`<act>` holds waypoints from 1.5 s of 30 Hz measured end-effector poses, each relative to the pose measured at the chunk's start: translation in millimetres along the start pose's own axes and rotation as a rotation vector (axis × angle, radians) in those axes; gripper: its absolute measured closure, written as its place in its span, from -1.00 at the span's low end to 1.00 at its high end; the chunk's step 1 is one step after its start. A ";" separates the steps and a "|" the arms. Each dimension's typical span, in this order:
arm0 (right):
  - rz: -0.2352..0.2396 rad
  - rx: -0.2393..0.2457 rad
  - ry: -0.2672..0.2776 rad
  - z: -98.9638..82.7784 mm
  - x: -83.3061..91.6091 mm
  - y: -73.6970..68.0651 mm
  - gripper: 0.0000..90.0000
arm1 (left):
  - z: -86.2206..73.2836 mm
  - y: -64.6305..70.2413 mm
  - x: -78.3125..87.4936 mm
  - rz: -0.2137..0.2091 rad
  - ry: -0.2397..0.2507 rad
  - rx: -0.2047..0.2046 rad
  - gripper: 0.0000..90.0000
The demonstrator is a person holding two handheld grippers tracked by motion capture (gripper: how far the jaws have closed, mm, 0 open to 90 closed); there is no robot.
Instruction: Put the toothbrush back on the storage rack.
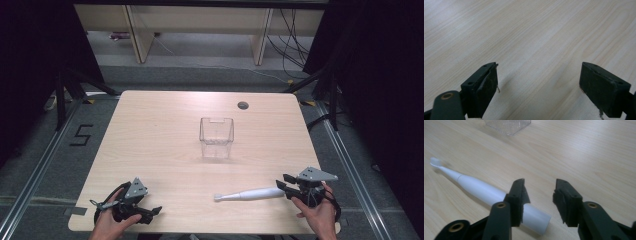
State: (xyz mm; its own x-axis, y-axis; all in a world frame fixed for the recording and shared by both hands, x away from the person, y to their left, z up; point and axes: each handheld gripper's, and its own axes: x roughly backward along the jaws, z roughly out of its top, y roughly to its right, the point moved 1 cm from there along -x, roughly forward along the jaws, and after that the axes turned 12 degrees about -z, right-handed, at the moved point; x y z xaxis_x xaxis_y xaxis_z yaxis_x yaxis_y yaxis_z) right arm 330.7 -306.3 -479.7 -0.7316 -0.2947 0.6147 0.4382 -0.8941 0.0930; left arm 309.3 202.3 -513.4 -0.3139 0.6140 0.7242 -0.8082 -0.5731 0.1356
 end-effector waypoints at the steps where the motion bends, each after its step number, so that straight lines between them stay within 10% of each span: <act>1: 0.000 -0.021 -0.013 0.1 -0.2 -2.0 0.48 | 0.0 0.6 0.1 -0.007 0.003 0.002 -0.67; 14: 0.016 0.164 -0.055 6.1 -20.4 -8.9 0.93 | -0.5 0.5 1.1 -0.003 0.005 -0.002 -0.67; 18: 0.012 0.111 -0.130 3.4 -20.1 -12.1 0.94 | -0.3 1.1 1.6 -0.008 0.002 -0.003 -0.67; 20: 0.007 0.166 -0.098 3.6 -23.1 -7.3 0.94 | -0.6 0.7 0.7 -0.009 0.010 -0.005 -0.67; 45: 0.016 0.177 -0.175 -5.9 -14.7 -16.7 0.89 | -0.3 2.0 1.5 -0.011 0.007 0.003 -0.67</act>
State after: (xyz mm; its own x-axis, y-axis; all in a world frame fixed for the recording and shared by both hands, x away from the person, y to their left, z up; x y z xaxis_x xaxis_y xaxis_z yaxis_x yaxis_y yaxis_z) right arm 331.0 -289.0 -494.9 -0.6290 -0.2322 0.7419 0.5454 -0.8119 0.2083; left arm 307.1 202.2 -512.2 -0.3085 0.6240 0.7180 -0.8099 -0.5682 0.1458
